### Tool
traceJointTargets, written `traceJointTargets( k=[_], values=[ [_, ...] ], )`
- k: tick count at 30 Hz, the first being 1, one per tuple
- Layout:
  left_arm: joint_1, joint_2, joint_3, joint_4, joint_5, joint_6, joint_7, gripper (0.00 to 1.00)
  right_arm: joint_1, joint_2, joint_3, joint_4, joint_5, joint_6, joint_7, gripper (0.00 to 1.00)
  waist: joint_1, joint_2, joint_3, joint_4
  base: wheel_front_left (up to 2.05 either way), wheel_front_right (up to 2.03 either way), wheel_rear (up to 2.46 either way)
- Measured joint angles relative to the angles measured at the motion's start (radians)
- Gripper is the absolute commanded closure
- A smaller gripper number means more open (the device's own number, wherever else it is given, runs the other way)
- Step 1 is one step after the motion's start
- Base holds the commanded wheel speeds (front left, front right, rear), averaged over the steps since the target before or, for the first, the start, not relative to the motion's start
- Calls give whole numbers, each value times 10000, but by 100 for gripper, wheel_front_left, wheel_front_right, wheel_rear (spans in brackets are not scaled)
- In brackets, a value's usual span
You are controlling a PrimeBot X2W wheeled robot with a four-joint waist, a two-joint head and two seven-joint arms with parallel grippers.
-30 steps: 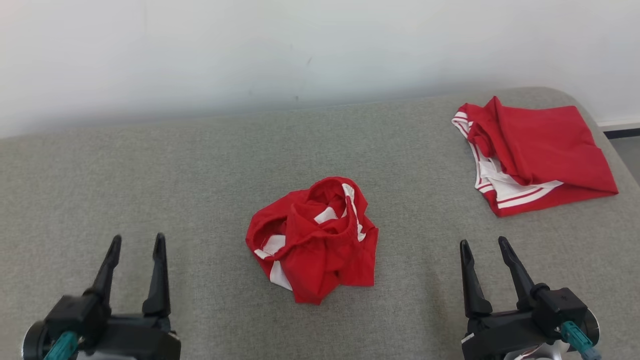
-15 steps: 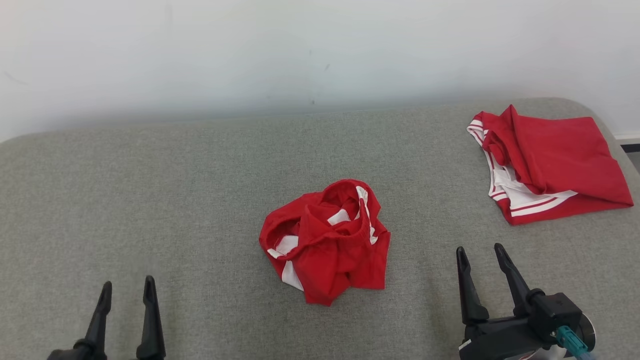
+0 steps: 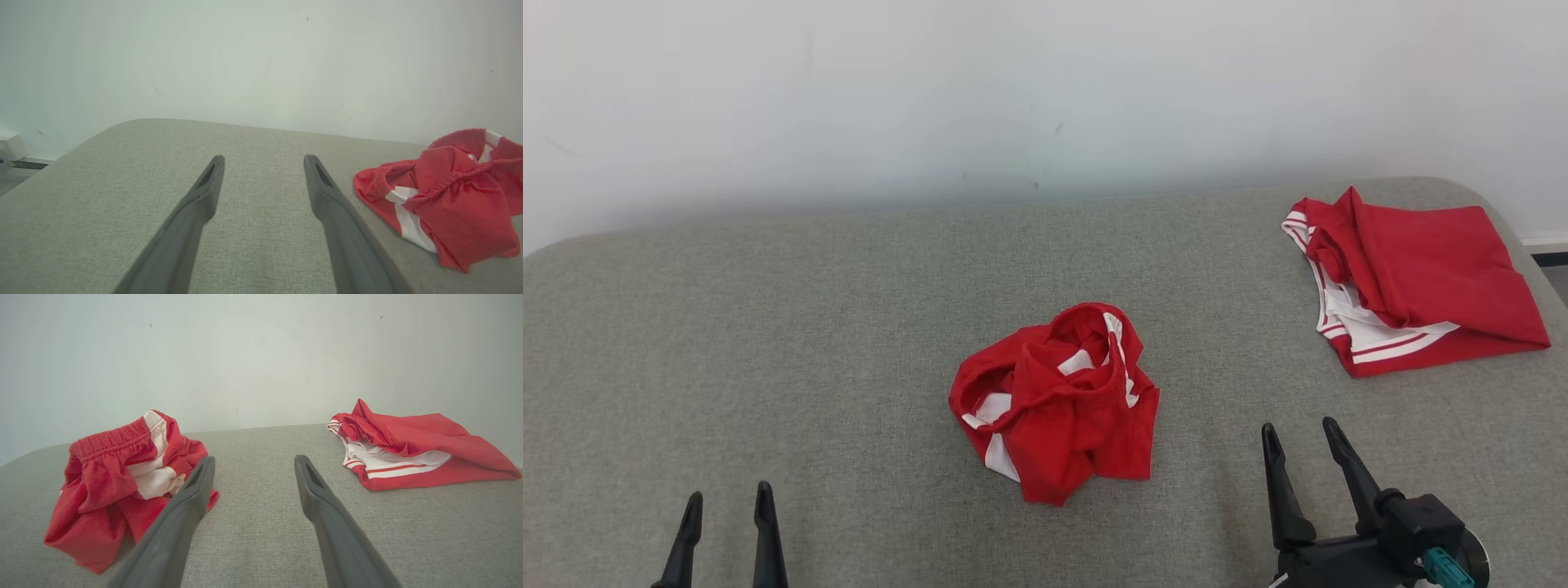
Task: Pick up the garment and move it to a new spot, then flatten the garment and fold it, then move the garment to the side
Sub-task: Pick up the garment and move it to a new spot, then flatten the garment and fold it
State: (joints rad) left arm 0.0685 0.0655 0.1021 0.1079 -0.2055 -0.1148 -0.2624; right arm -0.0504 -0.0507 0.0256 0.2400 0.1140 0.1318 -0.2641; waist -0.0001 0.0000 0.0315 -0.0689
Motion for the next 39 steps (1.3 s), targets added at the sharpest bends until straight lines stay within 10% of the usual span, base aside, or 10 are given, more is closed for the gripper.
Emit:
traceJointTargets(
  k=[39],
  values=[
    [-365, -138, -508, -15, 251, -146, 0, 0, 64, 0, 36, 71, -13, 0, 0, 0, 1, 0, 112, 32, 0, 0, 0]
  ],
)
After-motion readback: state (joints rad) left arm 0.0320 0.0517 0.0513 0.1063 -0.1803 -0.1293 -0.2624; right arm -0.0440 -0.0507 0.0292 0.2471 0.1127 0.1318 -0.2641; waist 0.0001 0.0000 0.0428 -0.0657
